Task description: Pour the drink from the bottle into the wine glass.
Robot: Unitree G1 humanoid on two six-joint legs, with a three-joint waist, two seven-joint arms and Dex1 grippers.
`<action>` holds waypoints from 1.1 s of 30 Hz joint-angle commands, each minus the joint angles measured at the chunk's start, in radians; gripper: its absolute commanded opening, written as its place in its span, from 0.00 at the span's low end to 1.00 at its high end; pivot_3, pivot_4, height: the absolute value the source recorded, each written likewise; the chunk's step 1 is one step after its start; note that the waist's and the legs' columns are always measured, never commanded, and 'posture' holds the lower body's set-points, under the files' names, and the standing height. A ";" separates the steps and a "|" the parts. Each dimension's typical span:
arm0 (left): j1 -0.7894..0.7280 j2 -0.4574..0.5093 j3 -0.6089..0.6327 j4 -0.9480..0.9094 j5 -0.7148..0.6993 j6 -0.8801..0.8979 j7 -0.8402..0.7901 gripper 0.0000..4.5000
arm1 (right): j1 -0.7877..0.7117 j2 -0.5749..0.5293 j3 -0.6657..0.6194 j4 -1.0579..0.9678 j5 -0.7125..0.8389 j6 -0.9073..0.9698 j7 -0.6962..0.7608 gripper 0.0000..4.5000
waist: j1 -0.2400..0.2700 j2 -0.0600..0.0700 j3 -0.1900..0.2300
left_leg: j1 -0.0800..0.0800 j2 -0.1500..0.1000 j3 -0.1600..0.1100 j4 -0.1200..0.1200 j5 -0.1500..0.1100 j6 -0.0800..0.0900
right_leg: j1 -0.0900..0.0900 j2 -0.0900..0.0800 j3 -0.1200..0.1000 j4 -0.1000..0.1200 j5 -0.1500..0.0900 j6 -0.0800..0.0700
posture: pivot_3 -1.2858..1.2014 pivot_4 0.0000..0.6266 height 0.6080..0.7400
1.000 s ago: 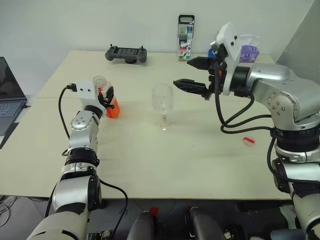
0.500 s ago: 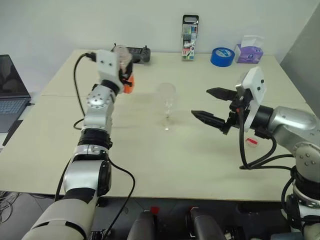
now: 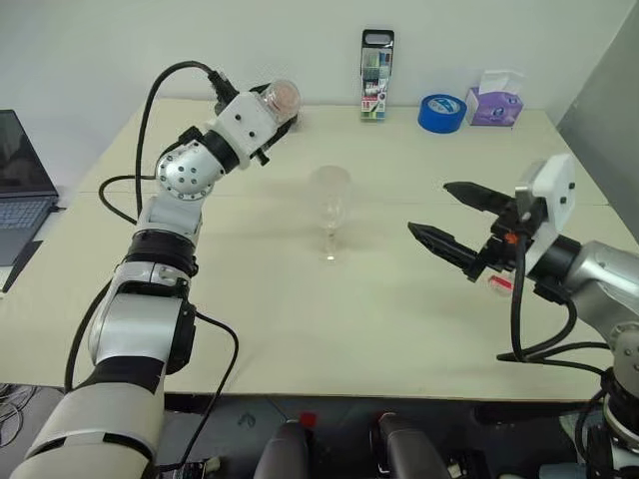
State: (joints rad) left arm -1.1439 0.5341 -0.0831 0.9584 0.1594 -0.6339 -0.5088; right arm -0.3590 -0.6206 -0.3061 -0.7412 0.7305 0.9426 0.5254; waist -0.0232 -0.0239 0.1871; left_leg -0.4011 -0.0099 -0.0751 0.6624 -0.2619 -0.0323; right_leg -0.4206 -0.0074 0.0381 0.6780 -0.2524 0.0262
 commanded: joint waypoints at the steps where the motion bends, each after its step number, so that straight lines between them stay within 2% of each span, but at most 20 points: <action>1: -0.055 0.011 0.000 0.011 -0.004 -0.072 -0.028 0.38 | 0.119 0.016 -0.101 -0.061 0.019 -0.090 0.000 1.00 | 0.001 0.000 0.000 | 0.000 0.000 0.000 0.000 0.000 0.000 | 0.000 0.000 0.000 0.000 0.000 0.000 | 0.52 0.24 1.00; 6: -0.073 0.020 -0.032 0.051 0.039 -0.129 -0.037 0.38 | 0.326 0.045 -0.134 -0.114 0.012 -0.195 0.023 1.00 | -0.003 0.000 0.000 | 0.001 0.000 0.001 0.000 0.000 0.000 | 0.000 0.000 0.001 0.001 0.000 0.000 | 0.52 0.24 1.00; 9: -0.082 0.027 -0.055 0.076 0.066 -0.162 -0.047 0.38 | 0.372 0.045 -0.175 -0.144 0.113 -0.212 0.025 1.00 | -0.008 0.000 0.000 | 0.002 0.001 0.001 0.000 0.000 0.000 | 0.000 0.001 0.002 0.002 0.000 0.001 | 0.52 0.24 1.00; 13: -0.093 0.029 -0.075 0.101 0.096 -0.192 -0.041 0.38 | 0.353 0.007 -0.169 -0.159 0.161 -0.227 0.008 1.00 | -0.010 0.000 0.000 | 0.003 0.001 0.002 0.000 0.000 0.000 | 0.000 0.003 0.002 0.002 0.000 0.000 | 0.52 0.24 1.00; 22: -0.110 0.067 -0.114 0.134 0.185 -0.248 -0.006 0.38 | 0.347 -0.012 -0.089 -0.155 0.094 -0.293 -0.041 1.00 | -0.007 0.000 0.000 | 0.002 0.002 0.002 0.000 0.000 0.000 | 0.000 0.004 0.002 0.002 0.000 0.000 | 0.52 0.24 1.00; 27: -0.113 0.108 -0.176 0.141 0.295 -0.289 0.076 0.38 | 0.337 -0.023 -0.071 -0.147 0.098 -0.310 -0.050 1.00 | -0.006 0.000 0.000 | 0.002 0.002 0.001 0.000 0.000 0.000 | 0.001 0.004 0.002 0.002 0.000 0.000 | 0.52 0.24 1.00; 31: -0.126 0.136 -0.237 0.130 0.417 -0.312 0.207 0.38 | 0.326 -0.030 -0.059 -0.134 0.093 -0.317 -0.054 1.00 | -0.006 0.000 0.000 | 0.002 0.002 0.001 0.000 0.000 0.000 | 0.001 0.003 0.002 0.002 0.000 0.000 | 0.52 0.24 1.00; 33: -0.136 0.138 -0.241 0.137 0.429 -0.314 0.248 0.38 | 0.322 -0.031 -0.054 -0.129 0.089 -0.321 -0.055 1.00 | -0.006 0.000 0.000 | 0.002 0.002 0.001 0.000 0.000 0.000 | 0.001 0.003 0.002 0.002 0.000 0.000 | 0.52 0.24 1.00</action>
State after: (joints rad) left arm -1.2272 0.6506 -0.3254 1.1112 0.5743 -0.9286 -0.3191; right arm -0.0229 -0.6416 -0.3571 -0.8585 0.8202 0.6459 0.4775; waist -0.0292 -0.0243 0.1872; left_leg -0.3990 -0.0081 -0.0740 0.6628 -0.2619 -0.0321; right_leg -0.4200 -0.0042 0.0398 0.6799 -0.2526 0.0266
